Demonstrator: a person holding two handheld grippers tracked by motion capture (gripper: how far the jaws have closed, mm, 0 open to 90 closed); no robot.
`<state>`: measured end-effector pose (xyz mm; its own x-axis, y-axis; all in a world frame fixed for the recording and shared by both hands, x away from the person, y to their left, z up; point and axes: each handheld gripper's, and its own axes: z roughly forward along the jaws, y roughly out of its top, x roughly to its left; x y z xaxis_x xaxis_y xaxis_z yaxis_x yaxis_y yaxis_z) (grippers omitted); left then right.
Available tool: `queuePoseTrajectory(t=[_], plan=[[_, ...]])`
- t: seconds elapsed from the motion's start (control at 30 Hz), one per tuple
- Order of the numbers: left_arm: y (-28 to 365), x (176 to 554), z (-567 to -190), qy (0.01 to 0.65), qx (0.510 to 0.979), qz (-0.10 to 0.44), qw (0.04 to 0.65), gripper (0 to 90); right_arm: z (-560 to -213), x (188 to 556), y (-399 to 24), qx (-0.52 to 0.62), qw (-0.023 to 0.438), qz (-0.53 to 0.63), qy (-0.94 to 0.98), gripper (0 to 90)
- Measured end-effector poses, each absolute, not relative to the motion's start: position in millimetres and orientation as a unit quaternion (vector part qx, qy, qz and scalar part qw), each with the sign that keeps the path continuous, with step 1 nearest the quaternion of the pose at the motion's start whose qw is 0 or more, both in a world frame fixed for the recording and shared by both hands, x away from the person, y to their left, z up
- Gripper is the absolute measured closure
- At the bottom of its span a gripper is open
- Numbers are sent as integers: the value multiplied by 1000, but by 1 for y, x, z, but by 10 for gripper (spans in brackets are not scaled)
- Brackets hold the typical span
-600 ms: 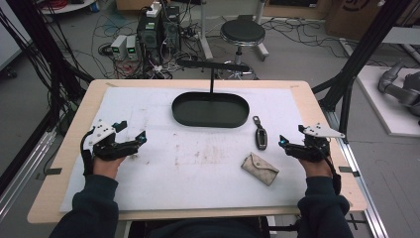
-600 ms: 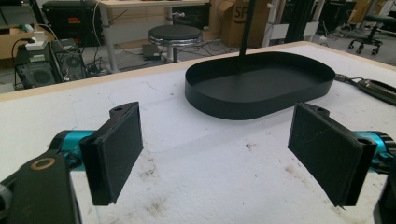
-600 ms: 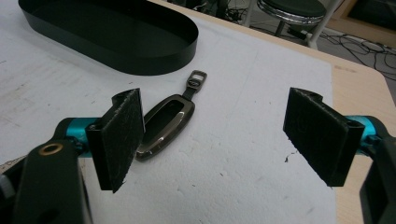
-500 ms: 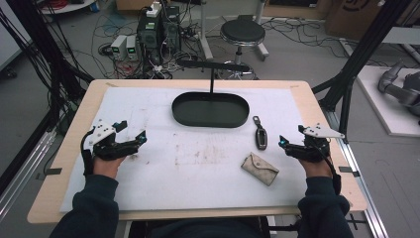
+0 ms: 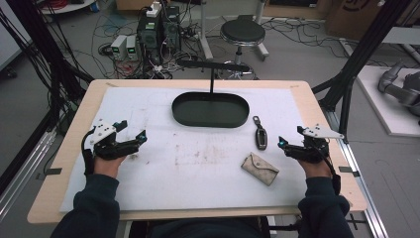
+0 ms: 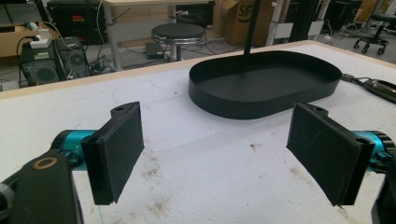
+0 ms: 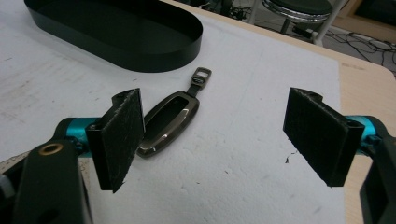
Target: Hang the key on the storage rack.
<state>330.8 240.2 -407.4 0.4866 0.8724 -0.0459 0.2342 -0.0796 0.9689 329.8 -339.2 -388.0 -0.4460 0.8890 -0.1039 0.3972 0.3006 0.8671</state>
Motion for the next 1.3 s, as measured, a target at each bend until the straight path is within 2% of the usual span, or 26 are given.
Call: queuePoseTrajectory(t=[0.2, 0.27, 0.33, 0.4, 0.5, 0.7, 0.9, 1.0, 1.13, 1.3], plan=[[240, 329, -407, 407, 675, 295, 540, 185, -388, 330, -326, 425, 289, 400, 759, 217], [240, 329, -407, 406, 676, 295, 540, 186, -389, 331, -320, 424, 285, 398, 762, 270], [240, 328, -408, 408, 676, 295, 539, 187, -390, 333, -316, 429, 283, 394, 762, 275], [241, 328, -409, 412, 675, 295, 537, 188, -399, 345, -303, 446, 263, 376, 768, 327], [241, 329, -410, 414, 675, 295, 535, 189, -410, 361, -291, 467, 240, 345, 778, 352], [240, 330, -411, 415, 678, 295, 531, 192, -426, 396, -273, 492, 223, 299, 787, 295], [241, 330, -411, 416, 678, 293, 530, 192, -433, 414, -266, 513, 220, 273, 783, 300], [241, 329, -411, 415, 678, 292, 532, 192, -435, 419, -270, 512, 188, 286, 788, 395], [241, 329, -411, 415, 679, 292, 531, 194, -432, 418, -274, 485, 175, 276, 811, 483], [241, 329, -411, 418, 678, 292, 529, 198, -429, 416, -282, 411, 176, 239, 862, 491]])
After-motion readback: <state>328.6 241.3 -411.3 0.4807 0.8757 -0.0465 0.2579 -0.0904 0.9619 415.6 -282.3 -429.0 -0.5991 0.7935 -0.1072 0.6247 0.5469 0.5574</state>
